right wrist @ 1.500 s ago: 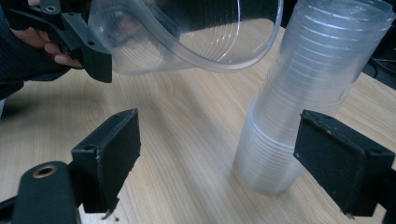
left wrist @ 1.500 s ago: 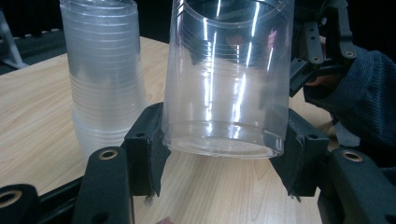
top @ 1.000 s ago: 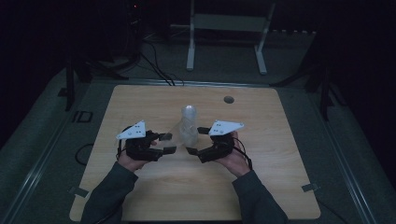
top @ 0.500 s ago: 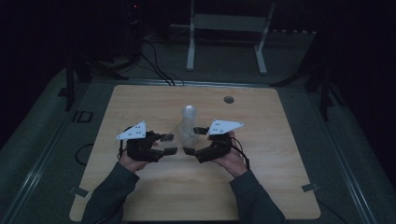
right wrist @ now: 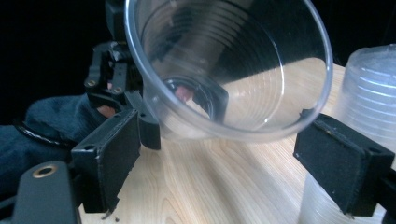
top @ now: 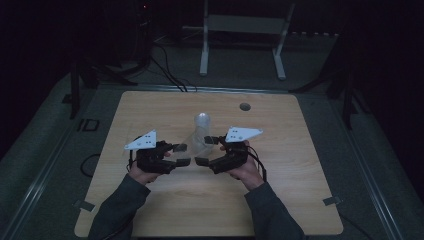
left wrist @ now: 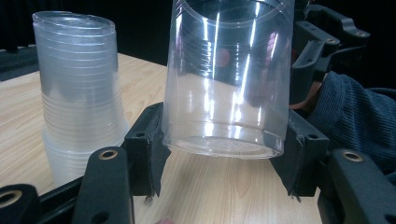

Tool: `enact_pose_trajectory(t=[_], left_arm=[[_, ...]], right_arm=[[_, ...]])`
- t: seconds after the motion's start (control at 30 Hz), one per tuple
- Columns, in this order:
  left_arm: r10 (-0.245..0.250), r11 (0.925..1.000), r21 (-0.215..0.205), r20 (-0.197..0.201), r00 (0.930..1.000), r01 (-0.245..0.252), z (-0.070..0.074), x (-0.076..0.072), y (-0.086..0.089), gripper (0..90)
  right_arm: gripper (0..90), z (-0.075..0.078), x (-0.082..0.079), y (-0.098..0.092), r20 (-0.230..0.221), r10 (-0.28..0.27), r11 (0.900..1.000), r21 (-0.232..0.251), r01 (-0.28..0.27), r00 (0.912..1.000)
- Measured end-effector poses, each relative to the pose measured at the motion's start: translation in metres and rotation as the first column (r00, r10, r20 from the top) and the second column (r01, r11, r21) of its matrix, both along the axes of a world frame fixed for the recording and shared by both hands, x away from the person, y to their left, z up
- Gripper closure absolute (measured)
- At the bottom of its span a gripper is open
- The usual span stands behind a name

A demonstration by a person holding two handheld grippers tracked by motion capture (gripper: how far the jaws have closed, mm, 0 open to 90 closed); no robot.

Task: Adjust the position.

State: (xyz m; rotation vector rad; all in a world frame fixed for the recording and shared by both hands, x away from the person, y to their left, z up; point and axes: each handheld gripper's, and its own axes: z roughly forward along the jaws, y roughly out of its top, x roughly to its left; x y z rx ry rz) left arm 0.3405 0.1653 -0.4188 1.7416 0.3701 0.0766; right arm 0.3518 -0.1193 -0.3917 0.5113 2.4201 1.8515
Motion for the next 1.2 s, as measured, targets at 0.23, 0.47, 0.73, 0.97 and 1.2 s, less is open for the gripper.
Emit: enact_pose_trajectory(t=[0.23,0.47,0.73,0.97,1.2], left_arm=[[-0.012,0.9998,-0.016,-0.001,0.9999,0.012,-0.0003,-0.0002,-0.0011,41.7],[-0.021,0.9996,-0.017,0.001,0.9998,0.021,-0.0008,-0.0007,-0.0035,41.6],[-0.035,0.9993,-0.014,0.003,0.9994,0.035,-0.0012,-0.0013,-0.0058,41.5],[-0.039,0.9992,-0.010,0.006,0.9992,0.039,-0.0009,-0.0015,-0.0062,41.4],[-0.039,0.9992,0.003,0.010,0.9992,0.039,0.0002,-0.0022,-0.0068,40.7]], right_arm=[[15.7,0.0017,0.0008,0.0012,-0.016,0.030,0.998,0.047,-0.029,0.9994],[16.0,0.0025,0.0012,0.0035,-0.024,0.044,0.996,0.073,-0.043,0.9987],[20.1,0.0035,0.0020,0.0040,-0.036,0.063,0.992,0.116,-0.058,0.9974],[25.9,0.0031,0.0018,0.0049,-0.036,0.065,0.990,0.125,-0.060,0.9972],[30.7,0.0033,0.0016,0.0034,-0.030,0.063,0.990,0.125,-0.058,0.9976]])
